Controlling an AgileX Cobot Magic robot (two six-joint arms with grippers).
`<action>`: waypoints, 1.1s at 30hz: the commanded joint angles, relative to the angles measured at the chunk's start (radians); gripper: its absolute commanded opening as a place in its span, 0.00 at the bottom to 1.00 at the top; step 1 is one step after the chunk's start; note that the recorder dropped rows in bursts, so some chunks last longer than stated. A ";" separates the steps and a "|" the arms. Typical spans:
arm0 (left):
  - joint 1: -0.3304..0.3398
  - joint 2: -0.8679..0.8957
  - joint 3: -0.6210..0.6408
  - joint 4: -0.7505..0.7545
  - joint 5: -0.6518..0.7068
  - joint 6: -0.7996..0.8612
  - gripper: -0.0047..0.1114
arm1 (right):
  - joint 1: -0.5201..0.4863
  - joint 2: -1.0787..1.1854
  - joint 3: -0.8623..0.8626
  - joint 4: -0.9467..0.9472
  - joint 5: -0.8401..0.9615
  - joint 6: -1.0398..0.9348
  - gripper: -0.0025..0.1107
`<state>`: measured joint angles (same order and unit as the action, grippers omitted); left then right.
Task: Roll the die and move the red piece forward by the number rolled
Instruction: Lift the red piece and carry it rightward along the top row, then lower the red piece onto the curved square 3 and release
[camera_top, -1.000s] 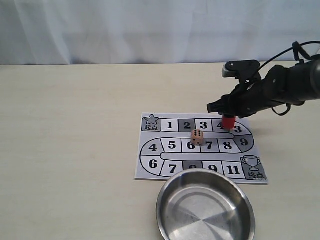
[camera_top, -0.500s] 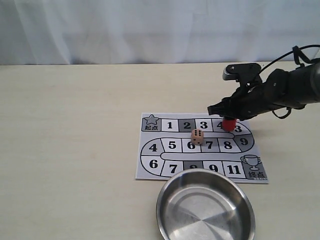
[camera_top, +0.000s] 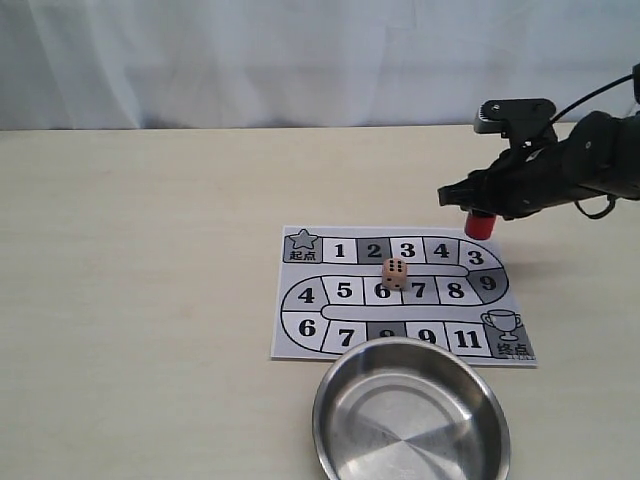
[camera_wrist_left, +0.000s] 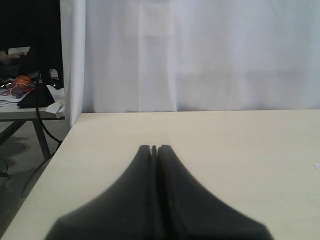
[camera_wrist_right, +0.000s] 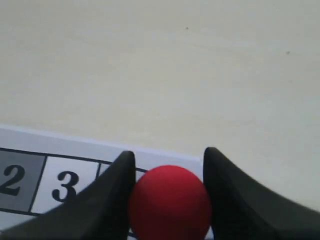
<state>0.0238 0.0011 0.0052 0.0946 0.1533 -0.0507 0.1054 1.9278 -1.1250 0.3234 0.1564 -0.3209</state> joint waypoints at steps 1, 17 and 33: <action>0.000 -0.001 -0.005 -0.002 -0.009 -0.002 0.04 | -0.015 0.002 0.050 -0.001 -0.052 -0.001 0.06; 0.000 -0.001 -0.005 -0.002 -0.011 -0.002 0.04 | 0.003 -0.062 0.142 -0.001 -0.061 -0.023 0.06; 0.000 -0.001 -0.005 -0.002 -0.009 -0.002 0.04 | 0.059 -0.046 0.254 0.002 -0.237 -0.035 0.06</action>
<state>0.0238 0.0011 0.0052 0.0946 0.1533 -0.0507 0.1585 1.8779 -0.8714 0.3234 -0.0657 -0.3434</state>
